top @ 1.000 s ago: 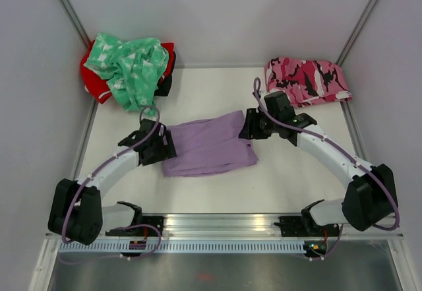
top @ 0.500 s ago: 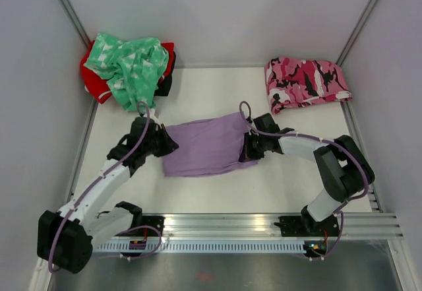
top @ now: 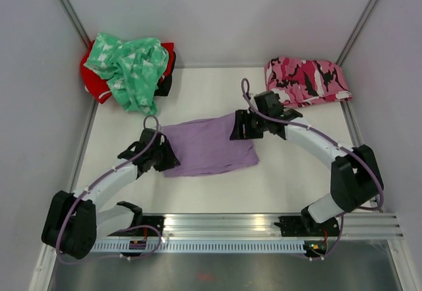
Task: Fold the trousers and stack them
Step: Neatly place the folded trousers to the corner
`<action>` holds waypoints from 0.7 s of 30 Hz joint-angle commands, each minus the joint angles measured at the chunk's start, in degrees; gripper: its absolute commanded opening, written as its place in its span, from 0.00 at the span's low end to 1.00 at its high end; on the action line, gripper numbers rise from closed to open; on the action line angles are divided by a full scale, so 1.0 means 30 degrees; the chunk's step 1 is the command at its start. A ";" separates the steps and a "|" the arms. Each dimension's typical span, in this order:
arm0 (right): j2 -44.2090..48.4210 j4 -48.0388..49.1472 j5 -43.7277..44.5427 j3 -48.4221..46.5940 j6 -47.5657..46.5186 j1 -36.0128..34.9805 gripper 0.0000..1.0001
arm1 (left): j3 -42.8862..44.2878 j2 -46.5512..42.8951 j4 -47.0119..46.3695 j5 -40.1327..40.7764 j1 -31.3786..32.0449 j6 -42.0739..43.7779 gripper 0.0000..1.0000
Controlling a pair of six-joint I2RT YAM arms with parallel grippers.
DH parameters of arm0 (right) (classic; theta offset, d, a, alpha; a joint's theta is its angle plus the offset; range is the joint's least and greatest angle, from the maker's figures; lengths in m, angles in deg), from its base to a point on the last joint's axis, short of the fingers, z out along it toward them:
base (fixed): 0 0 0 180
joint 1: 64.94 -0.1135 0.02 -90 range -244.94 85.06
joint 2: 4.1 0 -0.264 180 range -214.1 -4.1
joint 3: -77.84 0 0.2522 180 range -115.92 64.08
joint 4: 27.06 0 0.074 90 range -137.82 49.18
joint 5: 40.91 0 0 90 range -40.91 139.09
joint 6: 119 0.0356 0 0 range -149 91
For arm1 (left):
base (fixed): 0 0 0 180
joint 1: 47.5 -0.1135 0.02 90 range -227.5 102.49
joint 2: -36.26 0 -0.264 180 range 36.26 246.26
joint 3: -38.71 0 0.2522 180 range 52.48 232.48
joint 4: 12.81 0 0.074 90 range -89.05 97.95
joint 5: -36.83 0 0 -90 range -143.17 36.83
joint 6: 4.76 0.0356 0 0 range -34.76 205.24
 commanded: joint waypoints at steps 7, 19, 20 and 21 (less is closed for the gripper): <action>0.0536 -0.0140 0.1528 -0.1979 -0.3079 0.2341 0.92 | 0.5985 -0.1353 0.2768 0.3723 -0.0711 0.3630 0.98; -0.3241 0.3204 0.0446 -0.0219 -0.3053 0.2402 0.92 | 0.4085 0.2989 0.0165 0.1091 -0.3409 0.2990 0.88; -0.3448 0.3293 0.0300 -0.0131 -0.3023 0.2402 0.91 | 0.3821 0.3076 -0.0158 0.1148 -0.3409 0.2960 0.88; -0.3653 0.3526 0.0211 -0.0073 -0.2965 0.2402 0.90 | 0.3239 0.3309 -0.0770 0.1526 -0.3409 0.2960 0.88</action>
